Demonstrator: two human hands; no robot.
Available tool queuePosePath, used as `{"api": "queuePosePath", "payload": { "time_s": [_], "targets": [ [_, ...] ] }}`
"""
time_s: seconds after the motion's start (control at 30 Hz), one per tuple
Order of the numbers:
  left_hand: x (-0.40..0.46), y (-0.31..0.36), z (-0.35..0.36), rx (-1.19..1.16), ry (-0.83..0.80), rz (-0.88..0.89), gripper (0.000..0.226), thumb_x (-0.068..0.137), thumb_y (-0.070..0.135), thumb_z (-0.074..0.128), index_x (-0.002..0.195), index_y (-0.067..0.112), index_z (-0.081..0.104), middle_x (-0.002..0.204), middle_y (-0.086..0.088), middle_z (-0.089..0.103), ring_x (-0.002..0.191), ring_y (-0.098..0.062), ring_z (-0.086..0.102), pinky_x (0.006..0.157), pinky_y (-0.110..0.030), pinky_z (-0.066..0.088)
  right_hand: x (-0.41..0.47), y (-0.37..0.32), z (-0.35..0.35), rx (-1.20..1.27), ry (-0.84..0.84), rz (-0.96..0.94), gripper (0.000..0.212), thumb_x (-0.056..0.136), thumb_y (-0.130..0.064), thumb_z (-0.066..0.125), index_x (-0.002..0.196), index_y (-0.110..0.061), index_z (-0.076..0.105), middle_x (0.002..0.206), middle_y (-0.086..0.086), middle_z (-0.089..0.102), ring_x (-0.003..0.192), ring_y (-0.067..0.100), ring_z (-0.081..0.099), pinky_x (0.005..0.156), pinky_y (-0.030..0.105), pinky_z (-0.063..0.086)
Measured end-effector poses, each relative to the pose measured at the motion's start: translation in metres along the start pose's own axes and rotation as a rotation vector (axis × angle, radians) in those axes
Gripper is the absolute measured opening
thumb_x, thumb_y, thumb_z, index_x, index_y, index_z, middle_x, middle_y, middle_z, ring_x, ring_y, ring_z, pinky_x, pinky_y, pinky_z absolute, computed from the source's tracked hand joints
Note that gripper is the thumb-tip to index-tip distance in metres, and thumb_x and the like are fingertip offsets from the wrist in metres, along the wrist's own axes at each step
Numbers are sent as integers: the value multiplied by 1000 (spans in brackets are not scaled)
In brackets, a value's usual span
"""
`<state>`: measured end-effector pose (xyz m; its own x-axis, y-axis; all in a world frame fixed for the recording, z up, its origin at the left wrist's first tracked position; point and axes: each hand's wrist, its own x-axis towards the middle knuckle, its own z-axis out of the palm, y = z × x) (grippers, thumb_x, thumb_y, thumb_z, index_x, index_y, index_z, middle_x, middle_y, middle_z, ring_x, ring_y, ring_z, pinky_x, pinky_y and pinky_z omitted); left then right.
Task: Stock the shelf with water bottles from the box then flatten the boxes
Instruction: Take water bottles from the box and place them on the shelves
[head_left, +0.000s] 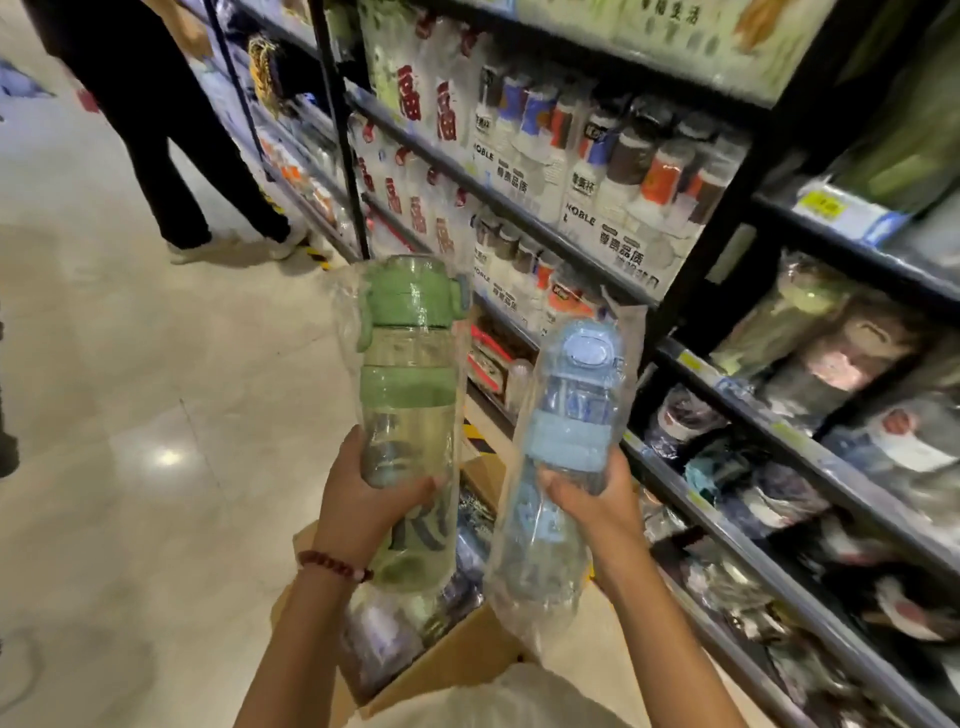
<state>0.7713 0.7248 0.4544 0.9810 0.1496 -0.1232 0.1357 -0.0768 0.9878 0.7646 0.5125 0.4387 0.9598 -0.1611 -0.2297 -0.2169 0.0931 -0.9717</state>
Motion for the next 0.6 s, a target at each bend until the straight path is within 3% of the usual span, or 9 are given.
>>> {"api": "queuePosePath", "payload": {
  "time_s": [0.13,0.23,0.4,0.47,0.6],
  "targets": [
    [-26,-1,13,-25,-138,43,69,35,43,74,100,29,54,94,8,64,74,8,63,59,-9,49,-48,16,-17,19,156,-35,93,48,-43,80,133,-25,47,119,0,64,104,18,65,84,42,56],
    [-39,-3,26,-22,-238,42,76,40,30,80,111,24,53,95,15,61,74,15,61,58,-6,47,-78,22,-34,47,275,-40,92,47,-42,80,131,-23,48,117,3,65,103,21,65,86,45,55],
    [-56,-1,65,-62,-386,16,78,40,34,85,112,27,54,102,5,67,89,-10,67,64,-23,54,-123,28,-67,43,475,-94,75,56,-33,80,125,-25,51,113,0,66,101,17,66,85,43,56],
    [-65,2,88,-75,-452,18,71,52,19,88,113,25,54,102,3,67,92,-15,68,65,-25,55,-143,29,-84,46,554,-123,71,60,-27,77,125,-24,51,112,-2,66,100,14,66,84,38,56],
    [-93,14,137,-52,-574,6,85,40,37,84,118,30,49,109,6,63,94,-13,64,76,-33,53,-178,22,-122,101,725,-194,73,59,-27,77,126,-22,50,113,-2,65,102,13,65,80,29,56]
  ]
}}
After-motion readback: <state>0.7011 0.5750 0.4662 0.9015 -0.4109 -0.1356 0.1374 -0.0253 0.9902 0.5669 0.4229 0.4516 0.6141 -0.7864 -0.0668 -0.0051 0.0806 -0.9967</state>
